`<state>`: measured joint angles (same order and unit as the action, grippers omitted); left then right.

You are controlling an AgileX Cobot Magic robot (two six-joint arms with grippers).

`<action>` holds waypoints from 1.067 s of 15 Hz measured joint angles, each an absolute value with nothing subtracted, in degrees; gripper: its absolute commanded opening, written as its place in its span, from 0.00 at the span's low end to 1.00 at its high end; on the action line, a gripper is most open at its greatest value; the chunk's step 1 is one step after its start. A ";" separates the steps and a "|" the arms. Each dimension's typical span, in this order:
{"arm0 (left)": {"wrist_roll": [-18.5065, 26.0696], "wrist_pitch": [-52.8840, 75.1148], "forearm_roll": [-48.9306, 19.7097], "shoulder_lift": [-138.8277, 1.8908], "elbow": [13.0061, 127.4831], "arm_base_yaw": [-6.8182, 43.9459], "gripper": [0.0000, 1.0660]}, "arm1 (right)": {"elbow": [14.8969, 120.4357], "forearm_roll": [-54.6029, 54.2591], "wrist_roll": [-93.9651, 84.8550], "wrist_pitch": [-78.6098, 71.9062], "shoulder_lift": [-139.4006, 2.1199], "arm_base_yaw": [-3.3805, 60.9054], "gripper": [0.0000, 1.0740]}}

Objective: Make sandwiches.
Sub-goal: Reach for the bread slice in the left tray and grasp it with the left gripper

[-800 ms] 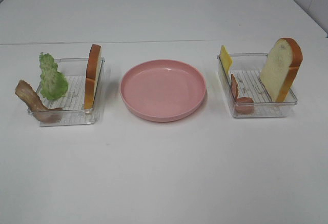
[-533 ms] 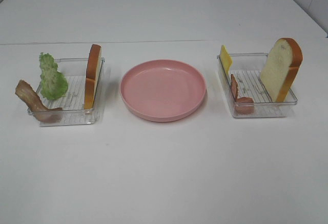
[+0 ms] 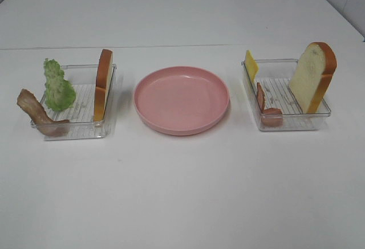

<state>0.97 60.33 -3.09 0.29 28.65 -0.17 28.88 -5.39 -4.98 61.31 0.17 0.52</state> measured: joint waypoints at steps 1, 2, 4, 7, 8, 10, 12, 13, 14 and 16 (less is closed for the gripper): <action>0.97 60.33 -3.09 0.29 28.65 -0.17 0.74 | 28.88 -5.39 -4.98 61.31 0.17 0.52 0.66; 0.97 60.33 -3.09 0.29 28.65 -0.17 0.74 | 28.88 -5.39 -4.98 61.31 0.17 0.52 0.66; 0.97 60.33 -3.09 0.29 28.65 -0.17 0.74 | 28.88 -5.39 -4.98 61.31 0.17 0.52 0.66; 0.97 60.33 -3.09 0.29 28.65 -0.17 0.74 | 28.88 -5.39 -4.98 61.31 0.17 0.52 0.66; 0.97 60.33 -3.09 0.29 28.65 -0.17 0.74 | 28.88 -5.39 -4.98 61.31 0.17 0.52 0.66; 0.97 60.33 -3.09 0.29 28.65 -0.17 0.74 | 28.88 -5.39 -4.98 61.31 0.17 0.52 0.66; 0.97 60.16 -3.09 0.29 28.65 -0.17 0.74 | 28.88 -5.39 -4.98 61.31 0.17 0.52 0.66; 0.97 59.70 -3.09 -0.17 29.05 -0.17 0.74 | 28.88 -5.39 -4.98 61.31 0.17 0.52 0.66; 0.97 57.87 -3.09 -1.95 29.79 -0.17 0.74 | 28.88 -5.39 -4.98 61.31 0.17 0.52 0.66; 0.97 50.59 -3.15 -13.58 32.09 -0.17 0.73 | 28.88 -5.39 -4.98 61.31 0.17 0.52 0.66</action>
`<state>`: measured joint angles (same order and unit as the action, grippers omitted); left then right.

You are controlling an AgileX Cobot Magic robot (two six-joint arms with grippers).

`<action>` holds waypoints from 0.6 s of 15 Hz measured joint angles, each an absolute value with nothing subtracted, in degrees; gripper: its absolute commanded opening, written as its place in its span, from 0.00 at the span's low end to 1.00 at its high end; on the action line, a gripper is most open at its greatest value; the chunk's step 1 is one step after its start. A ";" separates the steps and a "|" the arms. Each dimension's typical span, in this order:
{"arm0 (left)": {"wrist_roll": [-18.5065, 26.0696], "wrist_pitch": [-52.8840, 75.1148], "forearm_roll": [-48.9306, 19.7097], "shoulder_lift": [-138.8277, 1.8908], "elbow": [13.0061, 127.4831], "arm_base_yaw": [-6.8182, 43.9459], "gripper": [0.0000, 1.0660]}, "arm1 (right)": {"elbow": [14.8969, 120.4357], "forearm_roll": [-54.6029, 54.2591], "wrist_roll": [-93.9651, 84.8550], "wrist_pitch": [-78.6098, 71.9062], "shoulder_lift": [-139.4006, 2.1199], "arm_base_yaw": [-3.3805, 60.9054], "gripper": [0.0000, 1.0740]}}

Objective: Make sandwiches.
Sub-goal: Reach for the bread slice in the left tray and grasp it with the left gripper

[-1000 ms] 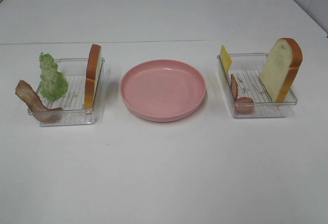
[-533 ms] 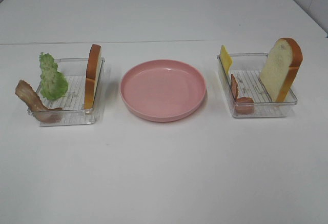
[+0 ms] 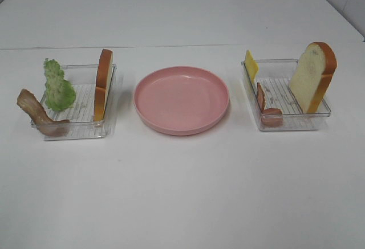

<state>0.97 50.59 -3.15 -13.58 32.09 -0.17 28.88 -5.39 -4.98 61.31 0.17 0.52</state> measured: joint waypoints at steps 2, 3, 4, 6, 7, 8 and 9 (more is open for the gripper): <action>0.97 47.61 -3.44 -22.69 34.15 -0.17 0.73 | 28.88 -5.39 -4.98 61.31 0.17 0.52 0.66; 0.97 47.10 -3.90 -28.88 36.44 -0.17 0.73 | 28.88 -5.39 -4.98 61.31 0.17 0.52 0.66; 0.97 46.81 -4.76 -35.24 39.19 -0.17 0.73 | 28.88 -5.39 -4.98 61.31 0.17 0.52 0.66; 0.97 46.81 -7.05 -47.21 45.78 -0.17 0.73 | 28.88 -5.39 -4.98 61.31 0.17 0.52 0.66; 1.03 46.81 -7.96 -50.82 48.07 -0.17 0.73 | 28.88 -5.39 -4.98 61.31 0.17 0.52 0.66; 1.83 47.15 -9.57 -56.67 52.02 -0.17 0.73 | 28.88 -5.39 -4.98 61.31 0.17 0.52 0.66; 3.09 50.36 -12.32 -66.18 59.07 -0.17 0.73 | 28.88 -5.39 -4.98 61.31 0.17 0.52 0.66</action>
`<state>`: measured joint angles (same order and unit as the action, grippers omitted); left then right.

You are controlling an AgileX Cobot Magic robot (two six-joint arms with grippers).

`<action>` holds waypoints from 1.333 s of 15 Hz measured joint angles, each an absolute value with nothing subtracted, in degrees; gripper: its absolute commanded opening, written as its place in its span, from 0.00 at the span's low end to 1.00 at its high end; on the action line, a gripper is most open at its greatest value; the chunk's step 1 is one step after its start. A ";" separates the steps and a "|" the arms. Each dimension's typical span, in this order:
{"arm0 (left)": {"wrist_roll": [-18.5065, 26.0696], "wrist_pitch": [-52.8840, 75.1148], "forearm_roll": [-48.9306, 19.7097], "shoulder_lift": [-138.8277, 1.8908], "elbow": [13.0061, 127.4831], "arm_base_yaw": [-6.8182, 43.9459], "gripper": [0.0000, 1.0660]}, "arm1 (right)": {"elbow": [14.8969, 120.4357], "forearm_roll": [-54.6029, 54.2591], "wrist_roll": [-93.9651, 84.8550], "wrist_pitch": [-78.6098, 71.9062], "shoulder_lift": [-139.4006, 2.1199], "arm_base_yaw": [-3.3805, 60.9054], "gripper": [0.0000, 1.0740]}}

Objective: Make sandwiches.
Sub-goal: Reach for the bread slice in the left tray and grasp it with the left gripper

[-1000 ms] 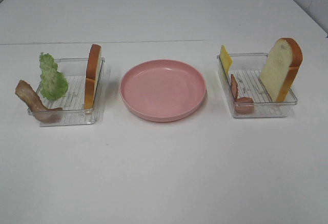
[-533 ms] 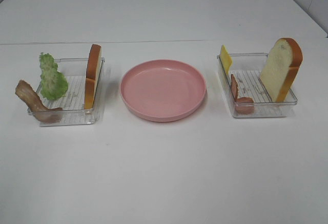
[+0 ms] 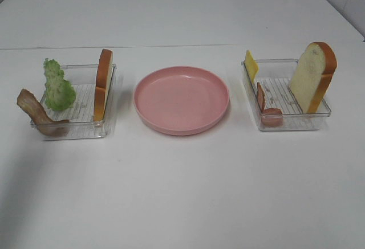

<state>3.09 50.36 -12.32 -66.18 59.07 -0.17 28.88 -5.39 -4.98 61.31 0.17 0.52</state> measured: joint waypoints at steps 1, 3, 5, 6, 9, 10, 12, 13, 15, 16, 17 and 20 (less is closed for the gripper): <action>3.32 52.37 -12.89 -70.36 62.68 -0.17 0.73 | 28.88 -5.39 -4.98 61.31 0.17 0.52 0.66; 3.32 56.89 -13.46 -77.01 68.75 -0.17 0.73 | 28.88 -5.39 -4.98 61.31 0.17 0.52 0.66; 2.12 61.82 -13.41 -84.51 76.26 0.40 0.73 | 28.88 -5.39 -4.98 61.31 0.17 0.52 0.66; 1.15 63.14 -13.29 -87.66 80.16 1.43 0.73 | 28.88 -5.39 -4.98 61.31 0.17 0.52 0.66; -2.92 65.78 -11.17 -96.09 89.73 7.45 0.73 | 28.88 -5.39 -4.98 61.31 0.17 0.52 0.66; -4.58 66.69 -9.45 -98.89 92.76 9.51 0.73 | 28.88 -5.39 -4.98 61.31 0.17 0.52 0.66; -9.28 69.16 -4.87 -104.68 99.01 15.07 0.73 | 28.88 -5.39 -4.98 61.31 0.17 0.52 0.66; -11.34 69.27 -2.46 -106.91 101.07 17.13 0.73 | 28.88 -5.39 -4.98 61.31 0.17 0.52 0.66; -15.01 69.27 2.18 -110.87 104.51 21.03 0.73 | 28.88 -5.39 -4.98 61.31 0.17 0.52 0.66; -16.21 69.27 3.44 -112.70 105.60 22.63 0.73 | 28.88 -5.39 -4.98 61.31 0.17 0.52 0.66; -16.73 69.27 4.07 -114.36 106.11 23.72 0.73 | 28.88 -5.39 -4.98 61.31 0.17 0.52 0.66; -19.02 69.56 4.53 -117.97 106.23 24.64 0.72 | 28.88 -5.39 -4.98 61.31 0.17 0.52 0.66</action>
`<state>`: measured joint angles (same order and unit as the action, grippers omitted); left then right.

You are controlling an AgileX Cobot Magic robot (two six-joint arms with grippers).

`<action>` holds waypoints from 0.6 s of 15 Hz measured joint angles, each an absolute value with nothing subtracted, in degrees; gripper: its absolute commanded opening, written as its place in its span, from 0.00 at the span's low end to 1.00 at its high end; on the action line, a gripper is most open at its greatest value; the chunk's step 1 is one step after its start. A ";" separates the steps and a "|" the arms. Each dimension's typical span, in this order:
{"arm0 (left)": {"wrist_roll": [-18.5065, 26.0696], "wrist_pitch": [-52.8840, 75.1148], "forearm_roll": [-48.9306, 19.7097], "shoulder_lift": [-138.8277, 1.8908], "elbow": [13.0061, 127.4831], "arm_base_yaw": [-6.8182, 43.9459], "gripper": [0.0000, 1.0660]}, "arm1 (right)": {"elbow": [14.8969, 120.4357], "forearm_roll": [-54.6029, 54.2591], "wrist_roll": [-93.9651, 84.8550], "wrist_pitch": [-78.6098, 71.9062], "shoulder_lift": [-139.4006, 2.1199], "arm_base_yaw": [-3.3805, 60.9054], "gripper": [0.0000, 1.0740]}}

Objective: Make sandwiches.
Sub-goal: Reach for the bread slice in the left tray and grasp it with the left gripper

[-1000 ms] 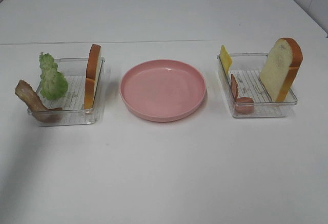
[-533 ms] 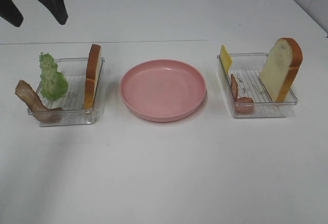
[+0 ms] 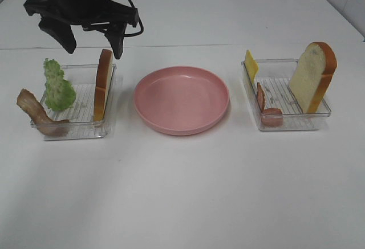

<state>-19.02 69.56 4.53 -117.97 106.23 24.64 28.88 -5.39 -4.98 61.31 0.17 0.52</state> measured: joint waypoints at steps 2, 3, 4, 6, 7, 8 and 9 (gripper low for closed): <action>-19.37 69.56 6.02 -119.35 106.23 24.64 0.72 | 28.88 -5.39 -4.98 61.31 0.17 0.52 0.66; -19.37 69.56 6.19 -119.58 106.23 24.64 0.72 | 28.88 -5.39 -4.98 61.31 0.17 0.52 0.66; -19.42 69.56 6.36 -119.92 106.23 24.64 0.72 | 28.88 -5.39 -4.98 61.31 0.17 0.52 0.66; -19.42 68.58 6.42 -120.84 106.46 24.64 0.72 | 28.88 -5.39 -4.98 61.31 0.17 0.52 0.66; -19.42 67.49 6.42 -121.58 106.46 24.64 0.72 | 28.88 -5.39 -4.98 61.31 0.17 0.52 0.66; -19.60 66.75 6.42 -122.21 106.46 24.64 0.72 | 28.88 -5.39 -4.98 61.31 0.17 0.52 0.66; -19.60 65.89 6.42 -122.73 106.46 24.64 0.72 | 28.88 -5.39 -4.98 61.31 0.17 0.52 0.66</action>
